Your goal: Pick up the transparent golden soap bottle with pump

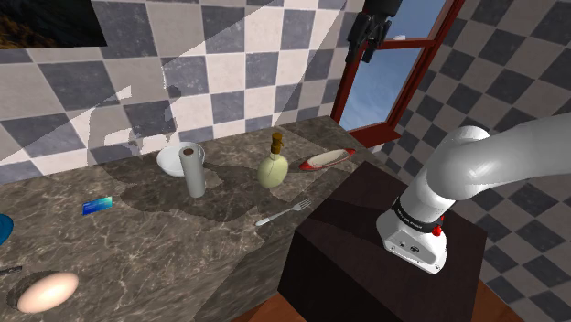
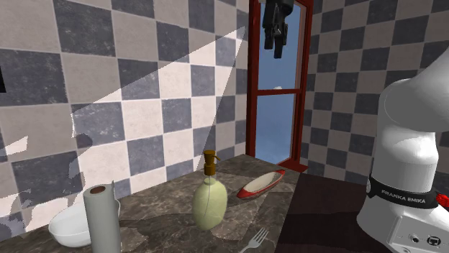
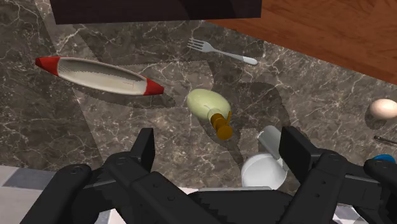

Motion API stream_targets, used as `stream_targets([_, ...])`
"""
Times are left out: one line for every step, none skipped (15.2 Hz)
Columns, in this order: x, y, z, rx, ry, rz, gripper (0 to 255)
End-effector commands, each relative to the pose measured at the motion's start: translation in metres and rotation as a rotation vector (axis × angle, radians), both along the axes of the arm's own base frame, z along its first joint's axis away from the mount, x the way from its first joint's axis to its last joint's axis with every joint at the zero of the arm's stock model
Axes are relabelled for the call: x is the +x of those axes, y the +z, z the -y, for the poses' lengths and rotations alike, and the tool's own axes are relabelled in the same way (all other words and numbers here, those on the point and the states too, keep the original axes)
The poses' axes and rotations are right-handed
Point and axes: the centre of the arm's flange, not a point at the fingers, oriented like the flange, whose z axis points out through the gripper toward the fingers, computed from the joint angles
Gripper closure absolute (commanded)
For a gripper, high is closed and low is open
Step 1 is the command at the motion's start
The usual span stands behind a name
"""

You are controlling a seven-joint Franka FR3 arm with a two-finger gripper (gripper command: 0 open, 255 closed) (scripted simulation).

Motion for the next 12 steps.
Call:
stream_targets([0.000,0.000,0.000,0.000,0.000,0.000,0])
stream_targets([0.006,-0.011,-0.005,-0.006,0.002,0.001,0])
stream_targets([0.012,-0.021,-0.010,-0.011,0.004,0.002,0])
stream_targets([0.018,-0.032,-0.015,-0.017,0.005,0.003,0])
stream_targets([0.024,-0.043,-0.020,-0.022,0.007,0.005,0])
stream_targets([0.031,-0.054,-0.025,-0.028,0.009,0.006,0])
stream_targets([0.037,-0.065,-0.029,-0.033,0.011,0.007,0])
stream_targets([0.043,-0.076,-0.034,-0.039,0.012,0.008,0])
stream_targets([0.049,-0.086,-0.039,-0.044,0.014,0.009,0])
stream_targets([0.055,-0.097,-0.044,-0.050,0.016,0.010,0])
stream_targets([0.061,-0.108,-0.048,-0.055,0.018,0.011,0])
stream_targets([0.068,-0.119,-0.053,-0.061,0.019,0.012,0])
